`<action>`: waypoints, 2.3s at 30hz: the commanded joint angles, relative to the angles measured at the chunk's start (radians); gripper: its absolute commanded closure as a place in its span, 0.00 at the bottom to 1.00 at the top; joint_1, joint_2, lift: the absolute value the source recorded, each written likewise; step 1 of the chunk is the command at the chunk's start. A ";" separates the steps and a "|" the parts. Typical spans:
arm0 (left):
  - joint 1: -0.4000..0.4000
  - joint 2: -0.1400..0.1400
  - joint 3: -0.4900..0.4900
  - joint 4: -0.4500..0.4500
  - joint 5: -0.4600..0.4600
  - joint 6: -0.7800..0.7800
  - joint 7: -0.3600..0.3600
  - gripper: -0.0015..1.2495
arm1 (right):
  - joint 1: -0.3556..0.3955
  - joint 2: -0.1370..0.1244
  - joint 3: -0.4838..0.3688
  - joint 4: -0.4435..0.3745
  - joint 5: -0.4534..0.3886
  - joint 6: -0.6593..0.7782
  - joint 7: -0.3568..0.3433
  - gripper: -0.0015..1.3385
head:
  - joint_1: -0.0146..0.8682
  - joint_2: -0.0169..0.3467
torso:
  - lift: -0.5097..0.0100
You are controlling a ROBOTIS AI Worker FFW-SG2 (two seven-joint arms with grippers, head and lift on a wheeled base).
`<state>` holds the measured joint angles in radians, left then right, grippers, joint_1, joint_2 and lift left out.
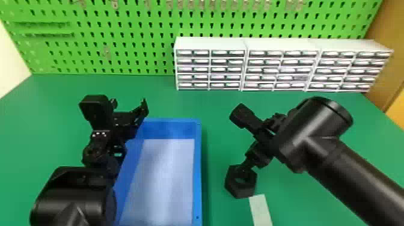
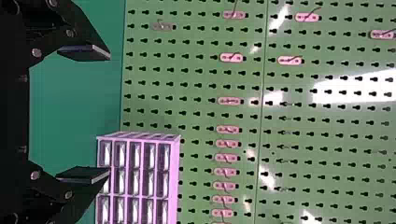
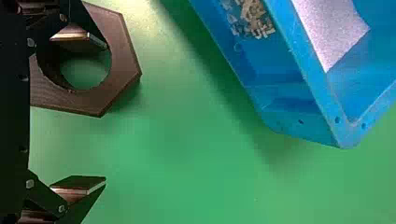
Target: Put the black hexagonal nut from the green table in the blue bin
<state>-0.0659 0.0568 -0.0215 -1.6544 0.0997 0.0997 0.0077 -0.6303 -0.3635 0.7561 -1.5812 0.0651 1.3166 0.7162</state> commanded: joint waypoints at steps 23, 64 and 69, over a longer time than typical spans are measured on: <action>-0.003 0.000 -0.006 0.005 0.002 0.000 0.000 0.31 | 0.003 0.020 0.029 0.119 0.018 -0.089 -0.001 0.21 | 0.79 0.19 | 0.80; -0.002 0.000 -0.003 0.005 0.003 -0.002 0.000 0.31 | 0.000 0.020 -0.012 0.064 0.108 -0.034 0.045 0.79 | 0.79 0.19 | 0.80; -0.002 0.000 -0.003 0.005 0.003 -0.002 0.000 0.31 | 0.000 0.020 -0.054 0.026 0.182 -0.023 0.094 0.79 | 0.79 0.19 | 0.80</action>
<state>-0.0675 0.0566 -0.0245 -1.6490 0.1028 0.0985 0.0077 -0.6303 -0.3437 0.7346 -1.5275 0.1900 1.2863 0.7881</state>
